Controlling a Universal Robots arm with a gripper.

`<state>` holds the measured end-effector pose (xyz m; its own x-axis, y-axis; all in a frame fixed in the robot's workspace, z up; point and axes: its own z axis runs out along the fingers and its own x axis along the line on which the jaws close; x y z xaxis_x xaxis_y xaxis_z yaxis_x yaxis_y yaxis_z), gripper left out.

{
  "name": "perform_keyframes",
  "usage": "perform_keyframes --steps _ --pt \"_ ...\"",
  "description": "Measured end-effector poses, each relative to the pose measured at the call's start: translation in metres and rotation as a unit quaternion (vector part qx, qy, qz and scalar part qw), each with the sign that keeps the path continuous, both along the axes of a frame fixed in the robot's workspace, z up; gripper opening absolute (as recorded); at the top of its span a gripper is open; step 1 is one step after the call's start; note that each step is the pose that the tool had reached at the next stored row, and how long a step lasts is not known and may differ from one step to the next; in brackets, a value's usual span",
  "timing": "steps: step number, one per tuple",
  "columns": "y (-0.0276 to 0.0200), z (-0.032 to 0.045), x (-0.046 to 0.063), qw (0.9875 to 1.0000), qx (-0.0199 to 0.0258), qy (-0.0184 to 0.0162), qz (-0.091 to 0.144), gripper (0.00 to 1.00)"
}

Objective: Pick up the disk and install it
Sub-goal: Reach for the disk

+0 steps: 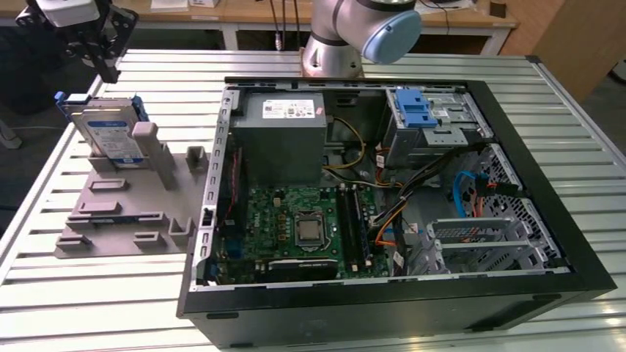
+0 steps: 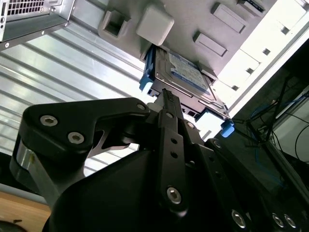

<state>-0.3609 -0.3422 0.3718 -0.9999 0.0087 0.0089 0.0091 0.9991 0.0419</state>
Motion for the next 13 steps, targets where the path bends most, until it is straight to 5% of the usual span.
perform_keyframes --steps 13 --pt "0.0072 -0.0021 -0.013 1.0 0.0 0.0 0.001 0.11"
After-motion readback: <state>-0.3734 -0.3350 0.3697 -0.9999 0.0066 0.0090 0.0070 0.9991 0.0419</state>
